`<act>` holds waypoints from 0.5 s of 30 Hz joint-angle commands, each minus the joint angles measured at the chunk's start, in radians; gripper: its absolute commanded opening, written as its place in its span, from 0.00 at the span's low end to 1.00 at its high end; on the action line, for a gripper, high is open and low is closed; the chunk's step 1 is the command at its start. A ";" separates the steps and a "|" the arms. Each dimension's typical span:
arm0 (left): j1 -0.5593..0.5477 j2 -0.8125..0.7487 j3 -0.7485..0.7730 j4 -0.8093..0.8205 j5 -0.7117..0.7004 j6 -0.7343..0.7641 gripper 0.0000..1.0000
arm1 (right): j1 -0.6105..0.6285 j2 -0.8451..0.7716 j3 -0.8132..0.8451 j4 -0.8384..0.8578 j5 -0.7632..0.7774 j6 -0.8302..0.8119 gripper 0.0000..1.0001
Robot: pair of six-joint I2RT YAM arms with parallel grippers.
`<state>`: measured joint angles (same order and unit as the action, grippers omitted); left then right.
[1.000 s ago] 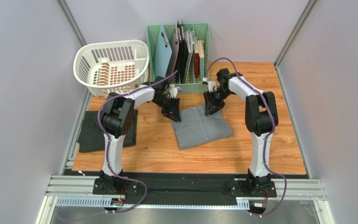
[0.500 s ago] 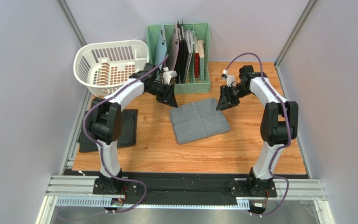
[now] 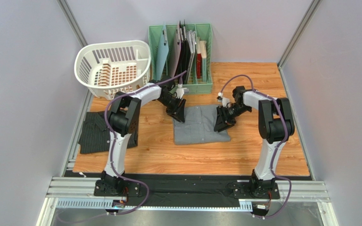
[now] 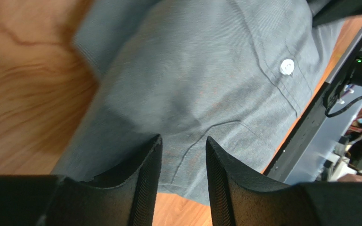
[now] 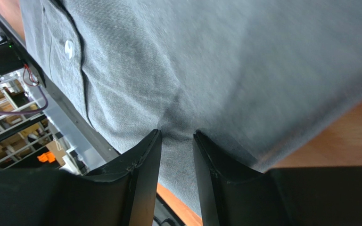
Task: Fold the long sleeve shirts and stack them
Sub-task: Fold the shirt
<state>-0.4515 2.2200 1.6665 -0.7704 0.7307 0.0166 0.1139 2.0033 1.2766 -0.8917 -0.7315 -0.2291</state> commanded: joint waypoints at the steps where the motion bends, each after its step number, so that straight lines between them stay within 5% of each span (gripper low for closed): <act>1: 0.043 -0.035 0.070 -0.064 -0.028 0.108 0.47 | 0.030 -0.072 -0.033 0.065 -0.020 0.045 0.40; 8: 0.031 -0.454 -0.161 0.066 0.134 0.115 0.61 | 0.004 -0.355 0.057 -0.029 -0.146 0.040 0.50; 10: -0.021 -0.652 -0.259 0.088 0.086 0.140 0.64 | 0.009 -0.466 -0.017 0.016 -0.164 0.075 0.72; 12: -0.056 -0.811 -0.330 0.132 0.070 0.105 0.99 | 0.016 -0.618 -0.071 0.097 -0.155 0.091 0.95; 15: -0.058 -0.934 -0.522 0.403 0.171 -0.079 0.99 | 0.020 -0.731 -0.161 0.241 -0.178 0.155 1.00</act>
<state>-0.4904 1.4361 1.3174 -0.6281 0.7952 0.0837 0.1226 1.4139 1.2133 -0.8230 -0.8387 -0.1505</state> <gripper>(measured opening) 0.983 0.985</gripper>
